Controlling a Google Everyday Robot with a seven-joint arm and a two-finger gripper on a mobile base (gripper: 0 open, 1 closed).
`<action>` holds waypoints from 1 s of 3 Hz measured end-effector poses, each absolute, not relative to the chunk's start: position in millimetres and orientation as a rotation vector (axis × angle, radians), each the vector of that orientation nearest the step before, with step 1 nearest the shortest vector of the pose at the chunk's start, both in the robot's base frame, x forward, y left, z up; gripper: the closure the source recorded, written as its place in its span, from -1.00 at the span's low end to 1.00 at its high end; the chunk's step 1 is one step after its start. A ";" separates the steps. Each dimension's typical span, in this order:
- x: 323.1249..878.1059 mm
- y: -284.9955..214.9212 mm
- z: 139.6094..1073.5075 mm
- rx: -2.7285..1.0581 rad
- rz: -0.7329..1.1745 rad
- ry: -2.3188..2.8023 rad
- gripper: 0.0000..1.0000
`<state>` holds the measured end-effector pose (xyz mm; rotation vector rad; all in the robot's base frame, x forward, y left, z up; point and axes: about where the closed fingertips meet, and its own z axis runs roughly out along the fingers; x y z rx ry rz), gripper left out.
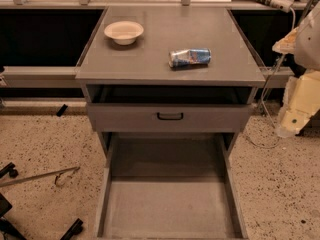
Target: Place redbull can into middle drawer
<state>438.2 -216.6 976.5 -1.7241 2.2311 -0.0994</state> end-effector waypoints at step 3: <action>519.7 -231.4 962.9 -1.686 -0.093 2.182 -1.00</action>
Offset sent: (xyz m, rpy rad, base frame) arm 0.0776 -0.0256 -0.0233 0.0560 -0.0576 0.0051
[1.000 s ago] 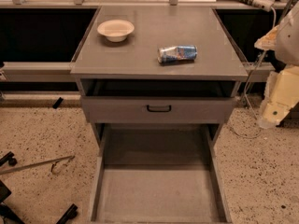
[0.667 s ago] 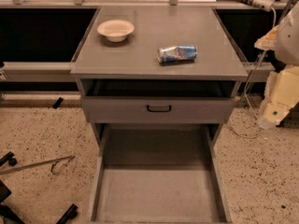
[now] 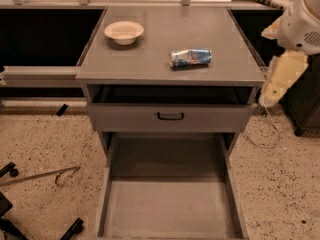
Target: Place redbull can into middle drawer
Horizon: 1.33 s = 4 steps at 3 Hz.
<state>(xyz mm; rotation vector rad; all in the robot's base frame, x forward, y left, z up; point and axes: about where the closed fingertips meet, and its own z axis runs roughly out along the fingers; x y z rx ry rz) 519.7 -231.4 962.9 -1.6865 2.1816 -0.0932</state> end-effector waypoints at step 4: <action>614.3 -212.0 977.8 -1.658 -0.095 2.072 -1.00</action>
Offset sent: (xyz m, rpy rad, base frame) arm 0.0624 0.0126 -0.0003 0.0151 -0.0272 0.0299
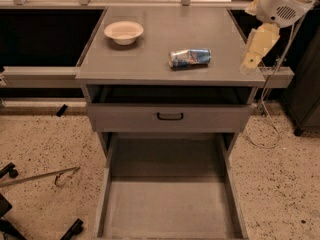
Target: Place redbull can into middle drawer
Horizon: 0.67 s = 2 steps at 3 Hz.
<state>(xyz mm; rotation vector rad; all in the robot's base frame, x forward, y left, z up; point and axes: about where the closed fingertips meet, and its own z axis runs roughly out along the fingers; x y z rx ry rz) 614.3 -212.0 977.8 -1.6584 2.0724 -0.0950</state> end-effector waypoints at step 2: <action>696.0 -186.9 922.3 -1.595 0.110 1.982 -1.00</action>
Offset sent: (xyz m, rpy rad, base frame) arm 0.1382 0.0351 -0.0863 0.3049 0.0193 0.0761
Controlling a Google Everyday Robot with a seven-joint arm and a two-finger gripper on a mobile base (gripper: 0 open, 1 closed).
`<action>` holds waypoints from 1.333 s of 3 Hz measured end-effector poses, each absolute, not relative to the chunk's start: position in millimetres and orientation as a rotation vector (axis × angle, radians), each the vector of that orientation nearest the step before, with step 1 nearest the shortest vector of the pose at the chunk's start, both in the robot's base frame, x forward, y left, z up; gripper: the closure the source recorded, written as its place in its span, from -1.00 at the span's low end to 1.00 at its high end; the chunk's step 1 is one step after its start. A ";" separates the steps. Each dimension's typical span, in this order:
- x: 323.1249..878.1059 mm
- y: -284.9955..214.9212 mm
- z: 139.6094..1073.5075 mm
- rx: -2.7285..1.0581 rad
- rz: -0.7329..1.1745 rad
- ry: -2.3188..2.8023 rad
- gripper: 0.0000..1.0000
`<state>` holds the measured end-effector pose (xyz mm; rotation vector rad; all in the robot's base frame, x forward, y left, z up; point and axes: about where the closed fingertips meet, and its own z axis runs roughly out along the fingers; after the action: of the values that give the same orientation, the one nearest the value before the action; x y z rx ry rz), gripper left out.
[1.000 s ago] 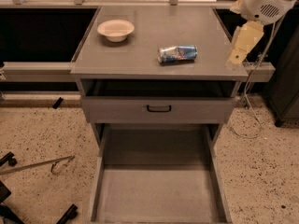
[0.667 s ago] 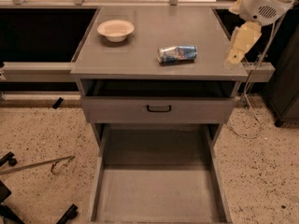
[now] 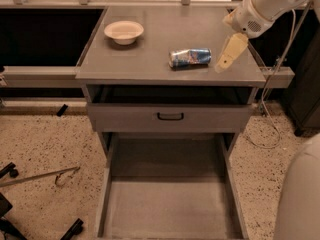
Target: Place redbull can into middle drawer
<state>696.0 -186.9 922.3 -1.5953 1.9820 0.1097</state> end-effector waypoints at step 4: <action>763.7 -146.6 868.4 -1.594 0.270 1.896 -1.00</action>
Offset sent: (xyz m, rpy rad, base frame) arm 0.0289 0.0174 -0.0257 0.0356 0.0225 0.0314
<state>763.7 -146.6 868.4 -1.5944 1.8958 0.2698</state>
